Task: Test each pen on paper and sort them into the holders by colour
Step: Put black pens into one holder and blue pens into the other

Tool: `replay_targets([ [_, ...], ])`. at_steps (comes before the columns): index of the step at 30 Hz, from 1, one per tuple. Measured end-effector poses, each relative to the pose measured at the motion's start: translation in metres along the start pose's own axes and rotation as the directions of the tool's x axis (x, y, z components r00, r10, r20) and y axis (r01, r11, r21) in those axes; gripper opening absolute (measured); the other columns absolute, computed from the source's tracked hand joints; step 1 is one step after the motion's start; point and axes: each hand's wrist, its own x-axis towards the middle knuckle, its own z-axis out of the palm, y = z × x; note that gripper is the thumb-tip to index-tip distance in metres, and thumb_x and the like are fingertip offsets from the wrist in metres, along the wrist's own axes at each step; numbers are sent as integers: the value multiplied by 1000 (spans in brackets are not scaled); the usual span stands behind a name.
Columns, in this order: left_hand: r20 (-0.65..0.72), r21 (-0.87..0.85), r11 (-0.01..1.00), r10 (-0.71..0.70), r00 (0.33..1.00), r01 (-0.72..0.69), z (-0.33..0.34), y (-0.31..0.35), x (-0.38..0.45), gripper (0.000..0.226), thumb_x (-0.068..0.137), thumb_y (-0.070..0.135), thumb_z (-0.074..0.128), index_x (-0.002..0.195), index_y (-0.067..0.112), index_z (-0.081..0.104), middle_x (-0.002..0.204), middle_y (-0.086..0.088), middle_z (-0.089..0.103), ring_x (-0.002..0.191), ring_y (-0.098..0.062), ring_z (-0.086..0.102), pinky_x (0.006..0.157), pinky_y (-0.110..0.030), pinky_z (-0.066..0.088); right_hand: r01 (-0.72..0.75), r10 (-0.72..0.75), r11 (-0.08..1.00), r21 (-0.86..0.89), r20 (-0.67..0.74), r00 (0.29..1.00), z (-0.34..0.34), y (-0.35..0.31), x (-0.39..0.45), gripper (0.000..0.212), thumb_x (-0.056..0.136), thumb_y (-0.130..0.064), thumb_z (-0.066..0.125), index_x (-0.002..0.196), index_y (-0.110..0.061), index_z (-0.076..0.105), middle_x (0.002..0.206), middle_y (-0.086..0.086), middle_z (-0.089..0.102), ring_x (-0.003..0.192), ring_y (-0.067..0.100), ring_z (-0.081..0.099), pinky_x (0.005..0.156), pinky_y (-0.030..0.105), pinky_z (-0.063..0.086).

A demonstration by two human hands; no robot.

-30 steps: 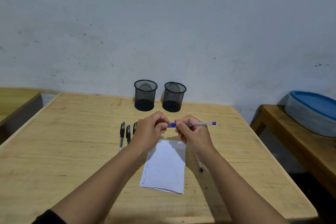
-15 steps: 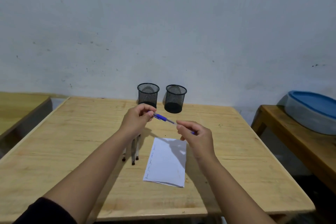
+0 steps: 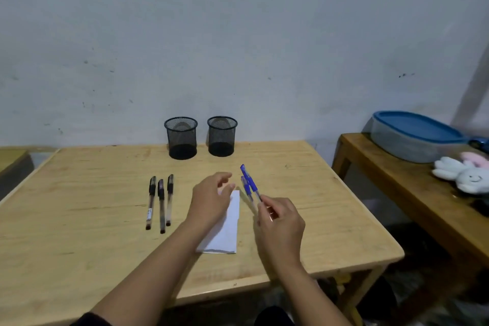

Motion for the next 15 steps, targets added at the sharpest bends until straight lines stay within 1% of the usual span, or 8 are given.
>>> replay_targets([
  [1, 9, 86, 996, 32, 999, -32, 6, -7, -4, 32, 90, 27, 54, 121, 20, 56, 123, 1, 59, 113, -15, 51, 91, -19, 37, -11, 11, 1000, -20, -1, 1000, -2, 4, 3, 21, 85, -11, 63, 103, -17, 72, 86, -11, 60, 78, -4, 57, 69, 8, 45],
  [3, 42, 214, 975, 55, 998, -63, 16, -20, -12, 36, 90, 30, 52, 124, 19, 53, 132, 1, 52, 125, -16, 40, 100, -23, 28, -53, 53, 997, -50, 1, 999, -5, 10, 8, 21, 86, -11, 61, 102, -15, 72, 86, -8, 60, 75, -3, 56, 67, 7, 44],
  [4, 62, 269, 960, 57, 996, -71, 21, -27, -14, 38, 90, 32, 51, 126, 19, 52, 136, 1, 49, 128, -16, 35, 103, -25, 27, -78, 79, 995, -60, 7, 997, -4, 13, 11, 20, 85, -10, 60, 101, -14, 73, 86, -6, 62, 73, 0, 56, 69, 10, 46],
  [5, 76, 312, 947, 53, 996, -74, 24, -32, -16, 39, 91, 33, 50, 127, 19, 50, 138, 1, 46, 130, -16, 33, 105, -27, 26, -98, 99, 993, -72, 17, 995, -3, 15, 14, 21, 85, -9, 60, 100, -14, 73, 86, -3, 63, 72, 2, 56, 70, 15, 49],
  [6, 79, 336, 940, 37, 996, -62, 27, -36, -17, 40, 91, 35, 49, 128, 20, 50, 140, 0, 44, 132, -16, 31, 107, -29, 26, -112, 115, 990, -86, 31, 993, -2, 18, 17, 21, 84, -8, 59, 98, -14, 74, 87, -1, 64, 71, 4, 55, 70, 18, 49],
  [9, 58, 354, 935, 14, 998, -34, 32, -40, -19, 39, 93, 37, 44, 128, 21, 50, 140, 0, 44, 132, -16, 32, 108, -32, 28, -135, 142, 984, -117, 56, 988, 3, 26, 24, 21, 84, -8, 58, 98, -13, 74, 88, 1, 65, 73, 7, 55, 68, 15, 45],
  [11, 50, 366, 929, 25, 998, -42, 33, -42, -20, 39, 93, 37, 42, 128, 21, 50, 140, 1, 45, 132, -16, 32, 108, -31, 29, -144, 155, 979, -146, 66, 986, 7, 30, 28, 21, 84, -8, 58, 98, -12, 74, 90, 3, 66, 76, 8, 56, 70, 18, 46],
  [15, 38, 371, 927, 43, 998, -55, 33, -43, -21, 38, 93, 37, 42, 128, 22, 50, 139, 2, 46, 131, -15, 33, 106, -30, 29, -151, 171, 972, -179, 102, 980, 15, 34, 37, 21, 84, -10, 57, 96, -11, 74, 91, 4, 66, 78, 11, 58, 61, 12, 40],
])
